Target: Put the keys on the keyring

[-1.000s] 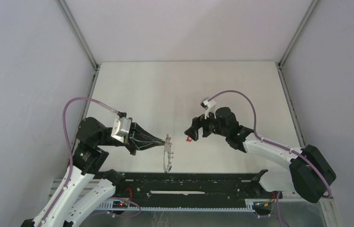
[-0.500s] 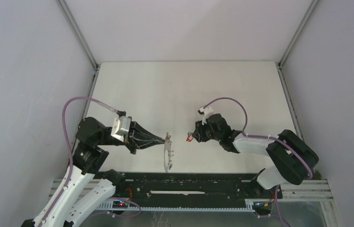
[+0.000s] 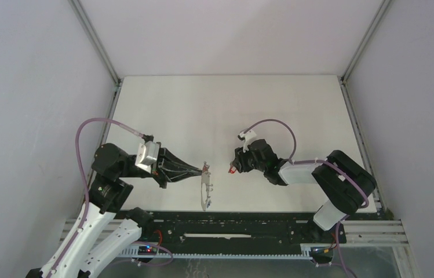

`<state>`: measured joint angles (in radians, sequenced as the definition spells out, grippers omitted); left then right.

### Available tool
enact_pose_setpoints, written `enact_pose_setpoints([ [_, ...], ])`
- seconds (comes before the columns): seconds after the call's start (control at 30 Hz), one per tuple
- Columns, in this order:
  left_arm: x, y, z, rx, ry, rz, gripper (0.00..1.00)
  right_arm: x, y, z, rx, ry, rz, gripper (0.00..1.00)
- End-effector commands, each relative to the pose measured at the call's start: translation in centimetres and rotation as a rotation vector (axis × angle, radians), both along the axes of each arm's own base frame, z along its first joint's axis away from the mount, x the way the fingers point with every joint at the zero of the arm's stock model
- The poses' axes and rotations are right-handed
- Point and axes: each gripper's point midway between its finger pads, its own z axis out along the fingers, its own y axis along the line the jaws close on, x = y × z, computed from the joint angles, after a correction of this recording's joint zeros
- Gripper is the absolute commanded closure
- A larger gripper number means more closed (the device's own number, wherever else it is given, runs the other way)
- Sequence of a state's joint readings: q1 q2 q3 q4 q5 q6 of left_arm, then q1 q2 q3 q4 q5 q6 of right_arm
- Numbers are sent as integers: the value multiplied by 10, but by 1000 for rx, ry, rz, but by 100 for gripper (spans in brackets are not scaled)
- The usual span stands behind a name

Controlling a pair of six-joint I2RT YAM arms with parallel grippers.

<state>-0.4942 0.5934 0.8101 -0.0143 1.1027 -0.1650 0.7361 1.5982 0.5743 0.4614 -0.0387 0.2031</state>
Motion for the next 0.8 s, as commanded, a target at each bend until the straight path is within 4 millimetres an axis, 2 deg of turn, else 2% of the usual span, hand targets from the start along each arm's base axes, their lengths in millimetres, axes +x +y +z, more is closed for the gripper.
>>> enact_pose_setpoints([
  [0.0,-5,4,35,-61,-79,14,100,19,12,14,21,-65,15,51],
  [0.37,-5,5,36,-64,-77,18,100,14,11,3,-1,-31,33,59],
  [0.77,-5,5,35,-64,-77,21,100,5,14,1,10,1,72,90],
])
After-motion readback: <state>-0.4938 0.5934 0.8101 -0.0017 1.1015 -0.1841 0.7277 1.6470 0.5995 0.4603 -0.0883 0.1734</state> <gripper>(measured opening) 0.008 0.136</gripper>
